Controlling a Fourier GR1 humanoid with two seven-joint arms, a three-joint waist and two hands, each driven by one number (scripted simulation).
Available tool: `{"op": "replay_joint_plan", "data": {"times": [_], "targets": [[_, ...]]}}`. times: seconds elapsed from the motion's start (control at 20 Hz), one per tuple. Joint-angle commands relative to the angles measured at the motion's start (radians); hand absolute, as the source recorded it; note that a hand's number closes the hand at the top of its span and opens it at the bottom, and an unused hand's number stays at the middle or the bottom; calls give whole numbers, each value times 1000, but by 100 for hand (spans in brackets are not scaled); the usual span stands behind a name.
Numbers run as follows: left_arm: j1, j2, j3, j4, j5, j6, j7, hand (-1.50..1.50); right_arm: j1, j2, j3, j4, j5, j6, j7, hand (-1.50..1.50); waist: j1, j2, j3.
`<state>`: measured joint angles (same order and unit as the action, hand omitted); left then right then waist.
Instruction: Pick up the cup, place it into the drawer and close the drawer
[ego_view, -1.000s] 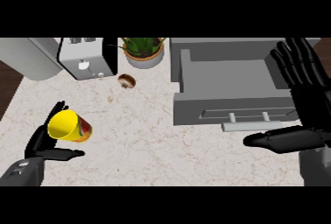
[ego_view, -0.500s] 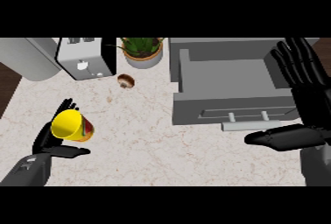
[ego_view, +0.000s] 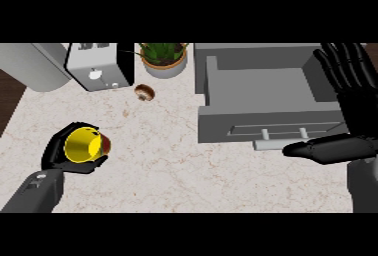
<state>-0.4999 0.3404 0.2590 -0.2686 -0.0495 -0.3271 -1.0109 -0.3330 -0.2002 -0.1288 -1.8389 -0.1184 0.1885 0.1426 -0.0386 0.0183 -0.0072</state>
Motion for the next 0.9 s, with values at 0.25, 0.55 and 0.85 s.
{"op": "replay_joint_plan", "data": {"times": [0.25, 0.55, 0.85], "targets": [[-21, -95, 93, -27, 88, 59, -192, 150, 1, -23, -36, -4, -41, 14, 28, -150, 7, -7, 3], [-62, -196, 110, -87, 122, 113, -171, 150, 117, 28, 27, -47, 33, 4, -44, -150, 21, -15, 6], [-139, -236, 33, -256, 101, 132, -7, 150, 112, 3, -18, -12, 12, 18, -62, -150, 44, -24, 8]]}}
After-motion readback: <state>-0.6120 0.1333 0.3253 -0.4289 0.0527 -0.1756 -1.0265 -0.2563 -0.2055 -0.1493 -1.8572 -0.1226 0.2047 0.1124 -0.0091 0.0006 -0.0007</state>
